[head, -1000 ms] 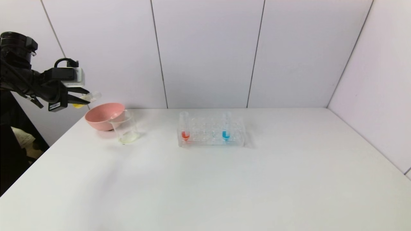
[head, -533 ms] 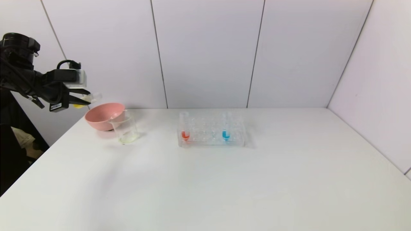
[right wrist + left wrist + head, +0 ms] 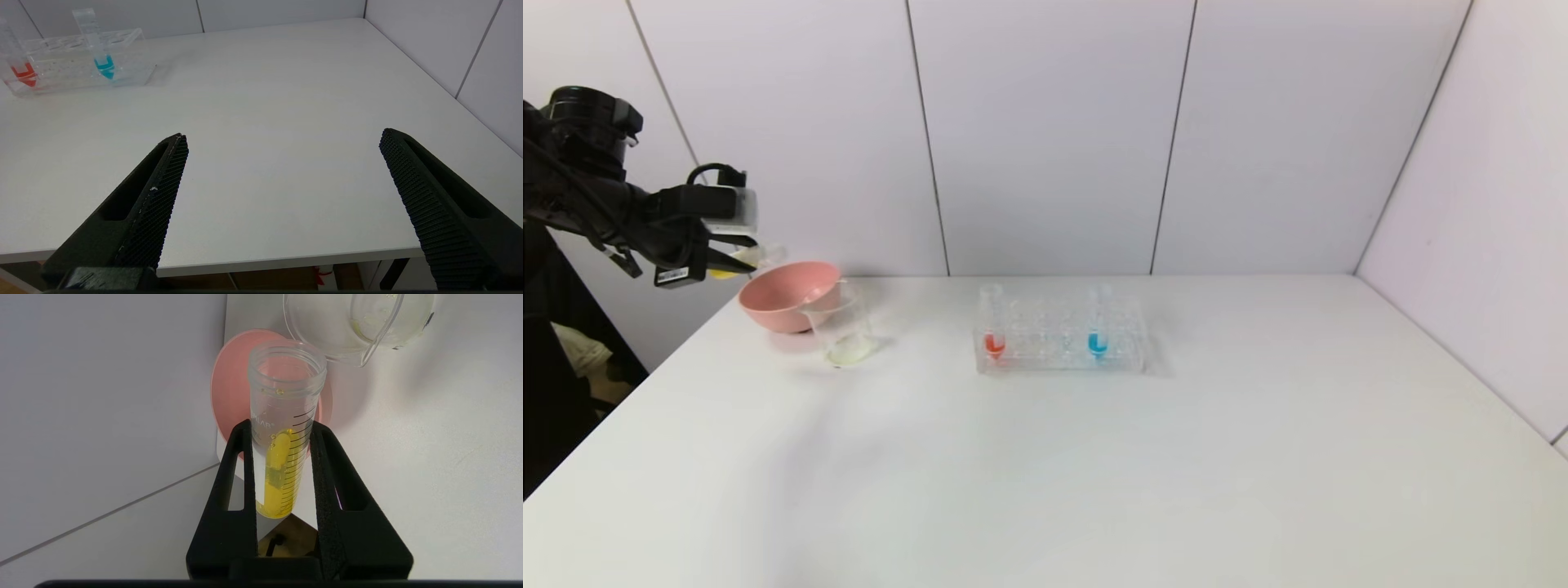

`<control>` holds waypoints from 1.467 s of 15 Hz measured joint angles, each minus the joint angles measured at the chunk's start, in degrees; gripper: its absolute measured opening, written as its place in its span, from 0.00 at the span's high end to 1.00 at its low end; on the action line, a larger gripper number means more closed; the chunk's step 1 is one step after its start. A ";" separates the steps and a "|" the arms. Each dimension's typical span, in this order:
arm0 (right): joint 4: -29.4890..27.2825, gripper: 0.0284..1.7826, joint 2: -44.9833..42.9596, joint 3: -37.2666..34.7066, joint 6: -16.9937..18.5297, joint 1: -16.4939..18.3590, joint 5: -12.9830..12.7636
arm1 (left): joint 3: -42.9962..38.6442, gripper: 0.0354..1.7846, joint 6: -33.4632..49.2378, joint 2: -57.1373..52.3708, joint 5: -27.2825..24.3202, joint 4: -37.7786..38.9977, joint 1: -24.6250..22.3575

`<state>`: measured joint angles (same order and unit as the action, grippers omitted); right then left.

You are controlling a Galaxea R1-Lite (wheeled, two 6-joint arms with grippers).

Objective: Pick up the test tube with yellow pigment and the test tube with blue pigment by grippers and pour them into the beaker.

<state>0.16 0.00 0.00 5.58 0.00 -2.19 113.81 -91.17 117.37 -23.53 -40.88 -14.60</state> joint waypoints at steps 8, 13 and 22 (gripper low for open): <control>0.00 0.04 0.00 0.00 -0.02 0.00 0.00 | 0.27 0.78 -2.99 0.51 7.55 1.90 2.68; 0.02 0.04 0.00 0.00 -0.02 0.00 0.00 | 0.29 0.78 -4.88 0.49 10.93 2.93 3.94; 0.00 0.04 0.00 0.00 -0.02 0.00 0.00 | 0.29 0.78 -5.81 0.90 11.43 3.21 5.10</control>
<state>0.16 0.00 0.00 5.56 0.00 -2.19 114.10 -96.99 118.27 -12.09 -37.67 -9.51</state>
